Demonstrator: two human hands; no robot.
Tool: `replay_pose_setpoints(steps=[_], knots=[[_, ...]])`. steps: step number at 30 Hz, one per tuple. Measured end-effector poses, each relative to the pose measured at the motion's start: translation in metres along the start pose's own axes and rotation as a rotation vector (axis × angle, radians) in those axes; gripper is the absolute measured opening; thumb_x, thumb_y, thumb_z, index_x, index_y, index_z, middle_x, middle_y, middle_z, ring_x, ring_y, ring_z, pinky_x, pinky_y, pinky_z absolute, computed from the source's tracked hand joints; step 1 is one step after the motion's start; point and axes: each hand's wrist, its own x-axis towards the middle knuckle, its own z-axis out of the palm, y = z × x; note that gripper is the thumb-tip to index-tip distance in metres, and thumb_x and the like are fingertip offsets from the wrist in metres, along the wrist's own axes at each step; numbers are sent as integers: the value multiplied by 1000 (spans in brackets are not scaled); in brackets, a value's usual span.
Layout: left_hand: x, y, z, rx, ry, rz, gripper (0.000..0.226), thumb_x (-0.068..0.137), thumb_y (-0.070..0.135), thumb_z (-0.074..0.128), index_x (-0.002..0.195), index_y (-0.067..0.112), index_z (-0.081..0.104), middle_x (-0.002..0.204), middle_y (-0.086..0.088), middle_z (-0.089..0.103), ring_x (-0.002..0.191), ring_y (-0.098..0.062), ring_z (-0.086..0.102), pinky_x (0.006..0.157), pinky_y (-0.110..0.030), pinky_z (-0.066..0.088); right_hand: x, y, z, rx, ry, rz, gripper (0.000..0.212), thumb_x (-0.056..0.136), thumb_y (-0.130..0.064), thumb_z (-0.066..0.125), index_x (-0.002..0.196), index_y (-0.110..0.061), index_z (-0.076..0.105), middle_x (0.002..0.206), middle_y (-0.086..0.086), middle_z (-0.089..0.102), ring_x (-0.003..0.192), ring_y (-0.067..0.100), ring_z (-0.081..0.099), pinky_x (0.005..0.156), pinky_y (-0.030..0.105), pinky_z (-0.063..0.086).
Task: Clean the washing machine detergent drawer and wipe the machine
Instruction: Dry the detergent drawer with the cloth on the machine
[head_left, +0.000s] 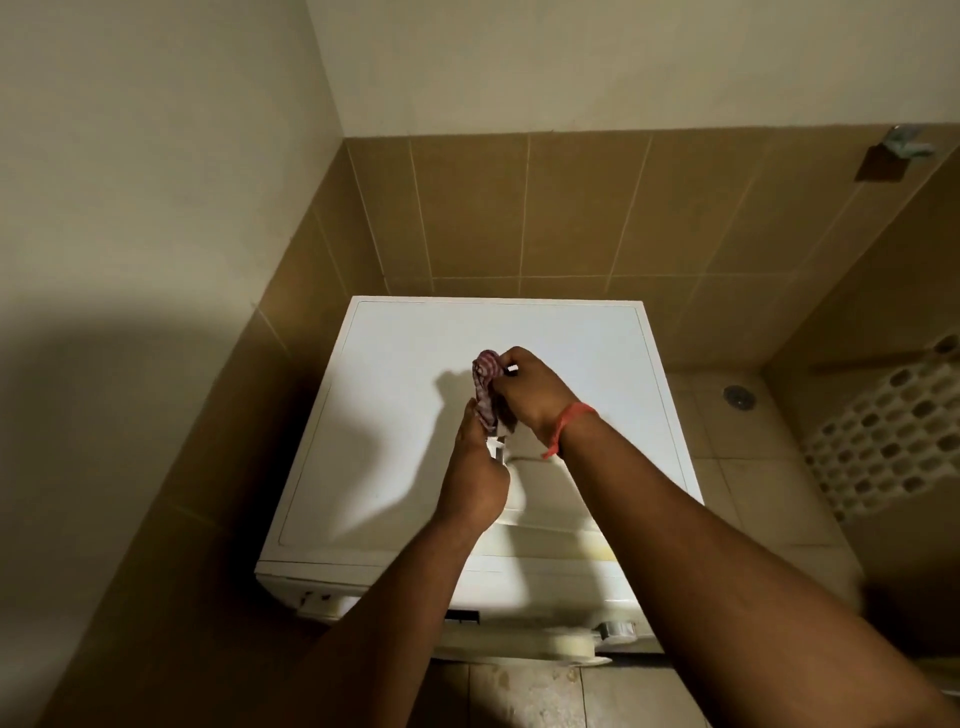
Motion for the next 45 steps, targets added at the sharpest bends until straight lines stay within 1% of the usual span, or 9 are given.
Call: replay_pose_setpoints(steps=[6, 11, 17, 21, 26, 32, 36, 40, 45], knots=[[-4, 5, -3, -116, -7, -31, 80, 79, -19, 34, 143, 29, 35, 134, 3, 56, 115, -31, 58, 93, -51, 47, -21, 16, 12, 449, 135, 83, 15, 91, 0, 46, 94, -11, 56, 81, 15, 63, 70, 25, 59, 64, 30, 45], [-5, 21, -1, -587, -13, -105, 43, 106, 4, 25, 139, 23, 45, 137, -2, 57, 122, -17, 56, 102, -35, 44, -25, 9, 7, 117, 47, 76, 10, 92, -12, 47, 84, -13, 52, 78, 7, 57, 70, 20, 52, 66, 30, 41], [-4, 6, -3, -241, -10, -122, 71, 87, -17, 30, 143, 25, 39, 131, 1, 58, 117, -21, 57, 100, -43, 45, -18, -4, 10, 61, 44, 74, 9, 94, -17, 46, 96, -13, 54, 96, 11, 64, 92, 29, 62, 80, 37, 48], [-1, 16, -2, -308, 74, -14, 43, 104, 1, 27, 131, 26, 49, 120, 13, 62, 111, -5, 59, 89, -18, 50, -17, -1, 5, -60, -24, 60, 11, 94, -21, 48, 89, -13, 53, 87, 8, 61, 81, 23, 55, 73, 33, 42], [-9, 13, -6, -118, -9, -54, 77, 84, -18, 36, 142, 32, 35, 132, -1, 56, 115, -33, 58, 97, -56, 44, -13, -2, 6, 209, 3, 76, 15, 89, -5, 47, 77, -14, 50, 80, 14, 59, 77, 26, 57, 70, 37, 46], [-6, 15, -8, -244, -33, -119, 61, 89, 7, 45, 145, 27, 34, 131, -10, 58, 102, -25, 61, 95, -47, 48, -49, 26, -7, 494, 45, 98, 13, 86, -16, 53, 76, -8, 56, 77, 18, 58, 73, 28, 58, 69, 43, 50], [-10, 17, -16, -461, -3, -208, 51, 98, 0, 40, 138, 31, 40, 117, 7, 60, 96, -11, 61, 71, -10, 48, -84, 51, 4, 501, 309, 103, 19, 97, -35, 54, 89, -19, 60, 80, 8, 71, 69, 25, 68, 59, 31, 51], [-2, 24, -30, -660, -33, -296, 37, 107, 28, 28, 105, 17, 62, 80, 7, 75, 70, -1, 70, 65, -19, 54, -102, 52, 30, 274, 232, -34, 13, 97, -32, 52, 103, -30, 64, 97, -9, 71, 90, 11, 67, 81, 29, 54], [17, 32, -35, -805, -62, -488, 40, 105, 35, 33, 89, 11, 60, 85, -8, 67, 82, -17, 61, 63, -25, 53, -109, 32, 44, 72, 211, -215, 21, 101, -22, 46, 114, -19, 62, 93, -1, 70, 83, 13, 64, 69, 22, 46]])
